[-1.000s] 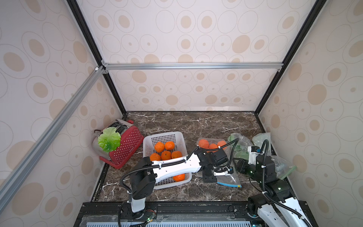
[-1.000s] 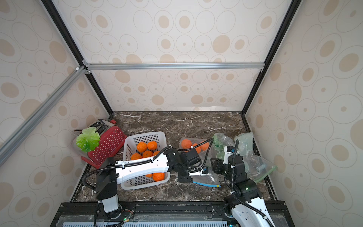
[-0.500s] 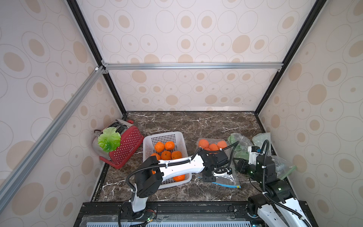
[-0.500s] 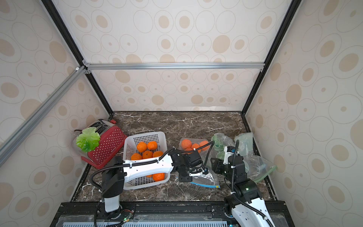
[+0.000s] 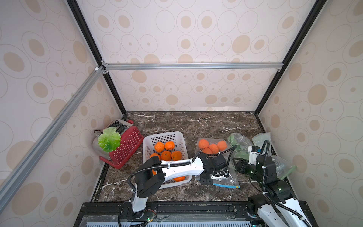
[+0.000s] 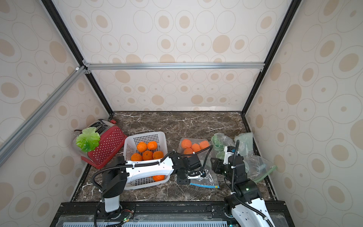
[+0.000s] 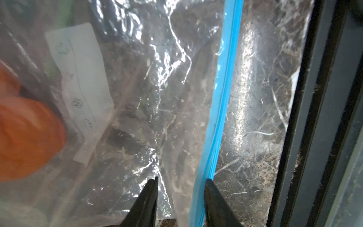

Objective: Open the zip-top bag and take out the orange
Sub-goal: Open the zipper of the food storage bag at the center of the board.

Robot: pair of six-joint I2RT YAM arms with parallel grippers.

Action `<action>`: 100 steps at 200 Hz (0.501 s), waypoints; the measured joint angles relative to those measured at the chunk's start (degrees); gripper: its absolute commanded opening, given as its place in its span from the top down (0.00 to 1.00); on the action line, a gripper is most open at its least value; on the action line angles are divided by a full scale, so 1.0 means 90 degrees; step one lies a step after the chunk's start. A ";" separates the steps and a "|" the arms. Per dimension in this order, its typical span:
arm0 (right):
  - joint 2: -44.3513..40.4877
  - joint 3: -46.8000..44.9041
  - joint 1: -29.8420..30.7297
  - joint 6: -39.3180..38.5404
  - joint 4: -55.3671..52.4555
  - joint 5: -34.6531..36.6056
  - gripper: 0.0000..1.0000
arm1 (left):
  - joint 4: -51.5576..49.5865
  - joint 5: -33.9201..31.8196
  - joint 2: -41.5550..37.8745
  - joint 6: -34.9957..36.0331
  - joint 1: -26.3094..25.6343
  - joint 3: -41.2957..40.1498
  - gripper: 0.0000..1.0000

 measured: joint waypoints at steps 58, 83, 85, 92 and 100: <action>-0.0058 0.0000 0.0000 0.0000 0.0000 0.0000 0.44 | 0.0415 -0.0051 0.0114 -0.0044 -0.0063 -0.0279 0.71; -0.0061 0.0000 0.0000 0.0000 0.0000 0.0000 0.44 | 0.0563 -0.0146 0.0202 -0.0034 -0.0063 -0.0279 0.84; -0.0061 0.0000 0.0000 0.0000 0.0000 0.0000 0.44 | 0.0568 -0.0160 0.0211 -0.0049 -0.0063 -0.0279 0.85; -0.0061 0.0000 0.0000 0.0000 0.0002 0.0000 0.44 | 0.0593 -0.0194 0.0226 -0.0053 -0.0063 -0.0279 0.90; -0.0061 0.0000 0.0000 0.0000 0.0000 0.0000 0.44 | 0.0624 -0.0233 0.0233 -0.0066 -0.0063 -0.0279 0.95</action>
